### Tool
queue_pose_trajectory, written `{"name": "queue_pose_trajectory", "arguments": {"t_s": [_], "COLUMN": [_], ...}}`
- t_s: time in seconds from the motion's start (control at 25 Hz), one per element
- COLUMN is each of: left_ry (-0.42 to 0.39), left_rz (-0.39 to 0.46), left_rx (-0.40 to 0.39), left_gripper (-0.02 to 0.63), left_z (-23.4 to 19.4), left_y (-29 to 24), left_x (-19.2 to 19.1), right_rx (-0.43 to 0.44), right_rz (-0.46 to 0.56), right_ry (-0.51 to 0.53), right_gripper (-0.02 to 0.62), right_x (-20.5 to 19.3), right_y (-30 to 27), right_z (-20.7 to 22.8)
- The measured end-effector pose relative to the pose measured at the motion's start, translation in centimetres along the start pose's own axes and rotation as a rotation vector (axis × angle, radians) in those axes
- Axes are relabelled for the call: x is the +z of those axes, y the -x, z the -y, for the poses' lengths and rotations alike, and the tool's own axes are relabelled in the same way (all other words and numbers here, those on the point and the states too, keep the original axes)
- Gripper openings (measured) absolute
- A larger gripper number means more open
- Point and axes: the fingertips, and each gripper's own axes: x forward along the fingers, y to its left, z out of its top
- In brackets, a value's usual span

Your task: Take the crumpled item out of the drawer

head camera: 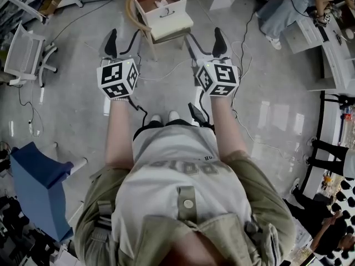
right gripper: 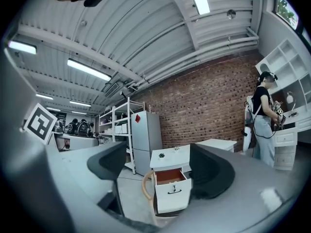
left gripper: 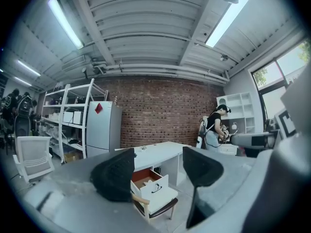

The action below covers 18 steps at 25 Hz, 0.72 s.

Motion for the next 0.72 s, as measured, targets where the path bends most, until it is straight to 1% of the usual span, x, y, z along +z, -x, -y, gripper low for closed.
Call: {"name": "queue_pose_trajectory", "arguments": {"t_s": [0.16,0.4,0.56,0.72], "left_ry": [-0.007,-0.008,0.013,0.014], "left_rz": [-0.014,-0.055,-0.068,-0.075], "left_rx": [0.024,0.045,0.038,0.014], "left_gripper": [0.316,0.316,0.316,0.316], "left_z": [0.3,-1.6,-3.3,-4.8], "left_y": [-1.0,-2.9,-5.5,-9.3], "left_x": [-0.4,-1.9,-3.0,-2.6], "right_rx": [0.019,0.009,-0.003,-0.013], "right_rz": [-0.012,-0.035,-0.048,-0.050], "right_ry": [-0.002,-0.017,-0.011,0.000], "right_gripper": [0.396,0.396,0.396,0.396], "right_x": [-0.3,-1.6,-2.7,-2.4], "right_y": [-1.0,-3.5,-6.1,-9.7], "right_z": [1.5,2.7,3.3,4.0]}}
